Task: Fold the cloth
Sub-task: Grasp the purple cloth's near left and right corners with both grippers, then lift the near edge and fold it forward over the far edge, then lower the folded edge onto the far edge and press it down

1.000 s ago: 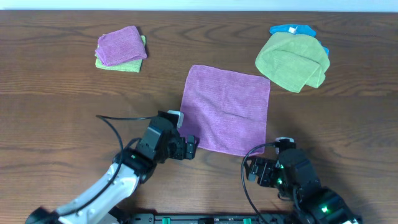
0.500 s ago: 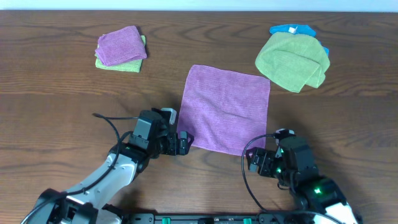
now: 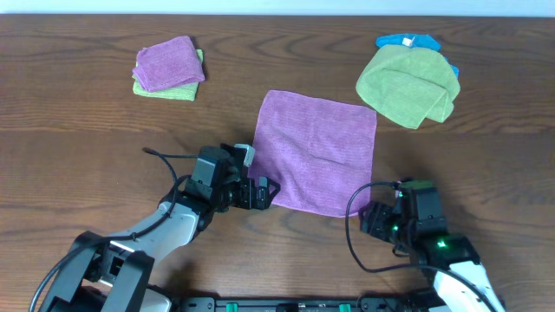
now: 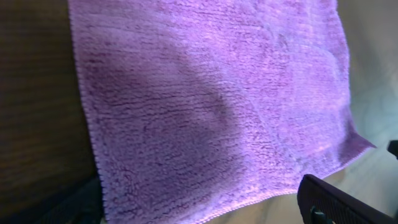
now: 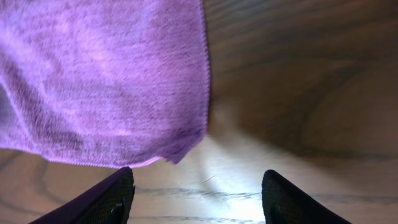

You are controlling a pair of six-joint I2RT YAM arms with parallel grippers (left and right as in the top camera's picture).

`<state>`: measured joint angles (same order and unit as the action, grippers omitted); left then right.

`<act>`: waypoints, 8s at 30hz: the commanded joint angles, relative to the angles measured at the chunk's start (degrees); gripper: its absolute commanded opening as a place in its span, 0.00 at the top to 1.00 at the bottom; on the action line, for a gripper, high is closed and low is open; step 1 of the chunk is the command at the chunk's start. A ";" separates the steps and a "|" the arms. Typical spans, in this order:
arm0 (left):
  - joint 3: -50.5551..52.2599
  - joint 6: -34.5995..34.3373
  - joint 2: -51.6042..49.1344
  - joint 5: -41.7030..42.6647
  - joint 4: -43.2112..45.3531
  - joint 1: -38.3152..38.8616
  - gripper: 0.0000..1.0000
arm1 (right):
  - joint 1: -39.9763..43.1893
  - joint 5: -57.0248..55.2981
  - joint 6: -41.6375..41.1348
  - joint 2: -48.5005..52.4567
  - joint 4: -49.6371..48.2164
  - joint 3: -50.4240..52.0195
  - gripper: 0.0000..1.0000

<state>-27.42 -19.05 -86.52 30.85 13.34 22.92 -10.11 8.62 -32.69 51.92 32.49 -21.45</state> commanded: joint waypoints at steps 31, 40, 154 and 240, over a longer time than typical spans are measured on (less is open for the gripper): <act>0.96 -3.98 -1.90 3.76 -12.22 -0.07 0.00 | 6.38 9.55 0.15 19.43 -21.05 3.19 0.43; 0.96 -5.88 -1.90 3.74 -12.46 -0.07 0.10 | 6.38 13.31 -0.04 20.00 -20.44 3.19 0.42; -46.31 12.85 -23.34 4.20 -18.64 -8.46 0.94 | 6.95 0.17 -3.41 42.10 -21.09 -33.64 0.98; -55.12 12.20 -34.99 -3.76 -36.20 -6.40 0.05 | 8.59 0.22 -0.22 53.20 -20.31 -37.86 0.38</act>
<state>-82.96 -7.25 -120.99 30.72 -22.55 16.71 -1.08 9.19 -33.41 105.21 12.43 -58.39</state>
